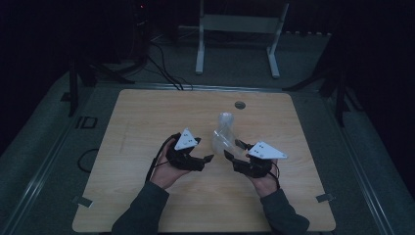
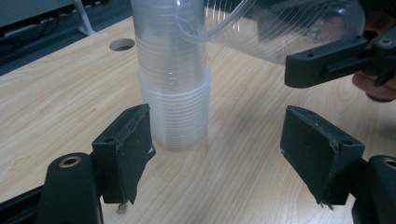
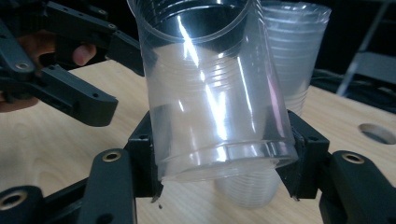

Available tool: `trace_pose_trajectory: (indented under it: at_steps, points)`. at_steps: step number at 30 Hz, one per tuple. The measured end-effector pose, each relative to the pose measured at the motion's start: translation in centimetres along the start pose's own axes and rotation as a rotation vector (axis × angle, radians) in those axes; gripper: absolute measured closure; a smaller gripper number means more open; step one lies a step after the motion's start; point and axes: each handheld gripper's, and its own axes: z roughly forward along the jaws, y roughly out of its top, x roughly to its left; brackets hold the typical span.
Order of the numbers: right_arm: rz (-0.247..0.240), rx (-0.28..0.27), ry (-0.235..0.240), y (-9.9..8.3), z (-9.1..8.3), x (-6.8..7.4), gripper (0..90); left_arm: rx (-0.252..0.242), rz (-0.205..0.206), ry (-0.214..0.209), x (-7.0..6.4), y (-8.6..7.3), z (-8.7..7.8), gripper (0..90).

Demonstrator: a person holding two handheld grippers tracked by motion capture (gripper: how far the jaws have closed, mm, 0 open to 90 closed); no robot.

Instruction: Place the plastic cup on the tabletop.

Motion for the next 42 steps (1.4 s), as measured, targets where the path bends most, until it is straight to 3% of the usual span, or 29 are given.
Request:
trace_pose_trajectory:
  at_steps: [12, 18, 30, 42]
  points:
    - [0.005, -0.023, -0.075, -0.2, 0.1, 0.6, 41.9, -0.033, -0.048, 0.035, -0.2, 0.1, -0.3, 24.8]
    - [-0.026, -0.029, -0.118, -0.3, 0.2, 1.0, 41.9, -0.048, -0.086, 0.031, -0.4, 0.2, -0.2, 24.8]
    - [-0.035, -0.050, -0.153, -0.2, 0.4, 1.5, 41.9, -0.083, -0.149, -0.005, -0.2, 0.5, -0.5, 24.8]
    - [-0.040, -0.060, -0.163, -0.4, 0.7, 1.8, 41.9, -0.094, -0.172, -0.046, -0.5, 1.1, -0.3, 24.8]
